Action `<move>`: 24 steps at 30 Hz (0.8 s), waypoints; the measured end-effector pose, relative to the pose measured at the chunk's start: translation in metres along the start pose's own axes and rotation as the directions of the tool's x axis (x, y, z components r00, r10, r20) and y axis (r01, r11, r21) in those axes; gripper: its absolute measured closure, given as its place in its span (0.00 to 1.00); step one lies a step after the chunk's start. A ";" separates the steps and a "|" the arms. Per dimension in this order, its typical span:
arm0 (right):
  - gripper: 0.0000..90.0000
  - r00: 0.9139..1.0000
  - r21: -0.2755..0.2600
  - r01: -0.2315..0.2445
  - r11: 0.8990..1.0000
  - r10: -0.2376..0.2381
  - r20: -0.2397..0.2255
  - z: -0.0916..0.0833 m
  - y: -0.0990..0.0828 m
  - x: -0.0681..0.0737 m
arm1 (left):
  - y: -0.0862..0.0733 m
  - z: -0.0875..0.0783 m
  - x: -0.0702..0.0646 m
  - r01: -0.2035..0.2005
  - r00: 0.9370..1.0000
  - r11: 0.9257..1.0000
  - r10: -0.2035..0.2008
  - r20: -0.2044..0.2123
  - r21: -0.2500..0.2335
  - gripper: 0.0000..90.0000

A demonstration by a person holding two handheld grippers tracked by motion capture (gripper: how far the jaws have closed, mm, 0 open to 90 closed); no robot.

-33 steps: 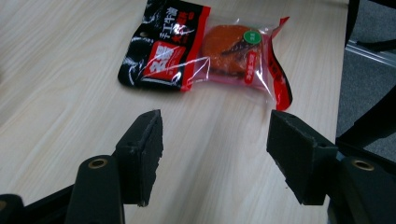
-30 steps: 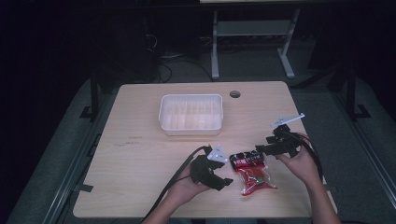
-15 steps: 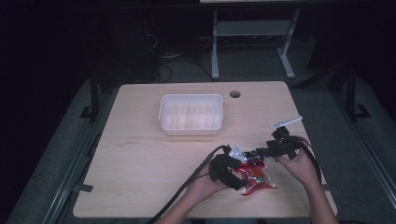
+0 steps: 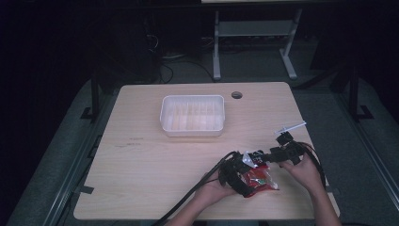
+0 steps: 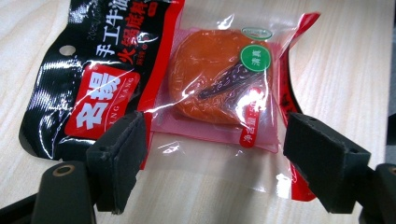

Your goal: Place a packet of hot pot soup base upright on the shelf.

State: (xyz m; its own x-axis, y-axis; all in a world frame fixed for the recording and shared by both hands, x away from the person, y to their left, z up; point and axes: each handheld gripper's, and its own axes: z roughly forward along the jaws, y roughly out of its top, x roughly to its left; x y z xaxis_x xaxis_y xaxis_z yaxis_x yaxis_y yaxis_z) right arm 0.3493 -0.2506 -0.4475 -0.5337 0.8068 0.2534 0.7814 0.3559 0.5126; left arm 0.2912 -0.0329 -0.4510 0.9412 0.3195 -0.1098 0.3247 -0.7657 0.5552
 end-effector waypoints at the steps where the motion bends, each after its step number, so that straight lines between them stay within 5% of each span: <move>1: 0.41 1.000 0.004 0.005 1.000 -0.005 -0.003 0.001 0.000 0.000 | 0.000 0.000 0.000 -0.005 1.000 1.000 0.005 -0.002 0.008 0.24; 9: 0.44 0.998 0.030 0.003 1.000 -0.002 -0.058 0.007 0.001 0.003 | -0.004 0.001 0.000 -0.029 1.000 0.999 0.029 -0.004 0.014 0.27; 12: 0.49 0.991 0.027 -0.022 0.999 0.025 -0.129 0.008 0.001 0.002 | -0.005 0.003 0.000 -0.034 0.999 0.999 0.034 -0.001 0.019 0.27; 24: 0.57 0.974 0.063 -0.066 0.996 0.078 -0.215 0.014 0.001 0.001 | -0.005 0.003 0.001 -0.041 0.999 0.999 0.041 0.003 0.020 0.28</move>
State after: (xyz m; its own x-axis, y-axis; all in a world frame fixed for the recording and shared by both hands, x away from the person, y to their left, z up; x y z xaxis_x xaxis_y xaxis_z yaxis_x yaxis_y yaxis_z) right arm 0.3535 -0.2428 -0.4581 -0.5281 0.7119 0.4629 0.8337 0.3312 0.4419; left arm 0.2909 -0.0305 -0.4568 0.9541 0.2861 -0.0890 0.2873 -0.7892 0.5428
